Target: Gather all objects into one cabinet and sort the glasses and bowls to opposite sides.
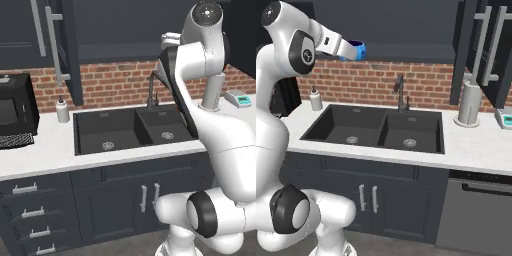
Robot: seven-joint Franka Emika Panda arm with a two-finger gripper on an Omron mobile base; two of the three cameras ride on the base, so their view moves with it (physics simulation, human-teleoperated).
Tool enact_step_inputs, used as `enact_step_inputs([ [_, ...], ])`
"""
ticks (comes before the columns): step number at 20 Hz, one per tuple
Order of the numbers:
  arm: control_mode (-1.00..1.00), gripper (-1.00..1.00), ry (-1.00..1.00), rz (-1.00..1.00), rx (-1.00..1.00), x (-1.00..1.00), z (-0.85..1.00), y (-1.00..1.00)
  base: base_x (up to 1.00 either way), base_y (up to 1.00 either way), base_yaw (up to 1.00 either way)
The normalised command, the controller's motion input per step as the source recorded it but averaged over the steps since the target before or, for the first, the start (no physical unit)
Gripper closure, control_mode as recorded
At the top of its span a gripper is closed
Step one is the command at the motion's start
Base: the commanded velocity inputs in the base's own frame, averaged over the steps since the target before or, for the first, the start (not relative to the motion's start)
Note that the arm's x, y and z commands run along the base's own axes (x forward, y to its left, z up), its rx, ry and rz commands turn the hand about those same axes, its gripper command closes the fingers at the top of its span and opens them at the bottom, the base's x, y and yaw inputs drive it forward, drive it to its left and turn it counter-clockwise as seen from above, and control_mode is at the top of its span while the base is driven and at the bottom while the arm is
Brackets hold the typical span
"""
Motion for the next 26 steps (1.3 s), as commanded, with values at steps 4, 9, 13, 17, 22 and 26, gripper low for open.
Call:
enact_step_inputs([
  [4,1.00,1.00,0.00,0.00,0.00,0.00,0.00,0.00,-1.00,-0.01,0.03],
  [9,1.00,1.00,0.00,0.00,0.00,0.00,0.00,0.00,-1.00,-0.22,0.05],
  [13,1.00,1.00,0.00,0.00,0.00,0.00,0.00,0.00,-1.00,-0.45,0.00],
  [17,1.00,1.00,0.00,0.00,0.00,0.00,0.00,0.00,-0.93,-0.69,-0.17],
  [22,1.00,1.00,0.00,0.00,0.00,0.00,0.00,0.00,-0.41,-0.87,-0.12],
  [26,1.00,1.00,0.00,0.00,0.00,0.00,0.00,0.00,-0.21,-1.00,-0.04],
])
